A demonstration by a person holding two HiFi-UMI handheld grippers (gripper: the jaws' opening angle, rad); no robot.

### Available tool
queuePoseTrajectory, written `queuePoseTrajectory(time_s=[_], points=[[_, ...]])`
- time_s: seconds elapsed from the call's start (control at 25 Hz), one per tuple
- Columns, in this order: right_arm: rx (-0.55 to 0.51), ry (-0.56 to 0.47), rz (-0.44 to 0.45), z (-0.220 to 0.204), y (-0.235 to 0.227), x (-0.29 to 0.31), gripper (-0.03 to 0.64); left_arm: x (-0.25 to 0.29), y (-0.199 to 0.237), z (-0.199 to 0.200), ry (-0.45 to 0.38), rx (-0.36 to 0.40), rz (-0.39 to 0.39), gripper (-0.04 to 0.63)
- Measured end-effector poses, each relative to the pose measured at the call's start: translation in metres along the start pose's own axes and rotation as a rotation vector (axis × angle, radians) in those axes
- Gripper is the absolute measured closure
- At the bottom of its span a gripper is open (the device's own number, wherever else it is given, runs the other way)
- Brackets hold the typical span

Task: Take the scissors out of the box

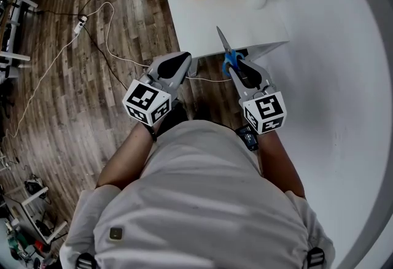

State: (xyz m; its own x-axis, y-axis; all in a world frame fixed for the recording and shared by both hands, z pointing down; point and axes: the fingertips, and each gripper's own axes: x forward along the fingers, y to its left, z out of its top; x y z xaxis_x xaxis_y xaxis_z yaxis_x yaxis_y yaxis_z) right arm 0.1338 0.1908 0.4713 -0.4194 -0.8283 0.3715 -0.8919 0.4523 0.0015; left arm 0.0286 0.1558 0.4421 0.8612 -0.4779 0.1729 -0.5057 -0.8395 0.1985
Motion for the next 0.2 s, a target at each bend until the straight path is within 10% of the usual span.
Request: queuePoseTrajectory(time_s=[0.2], points=[[-0.003,0.001,0.006,-0.0034,0.0012,0.0012,0.518,-0.0003,0.0007,-0.0027,-0.003,-0.003,0.007,0.592]])
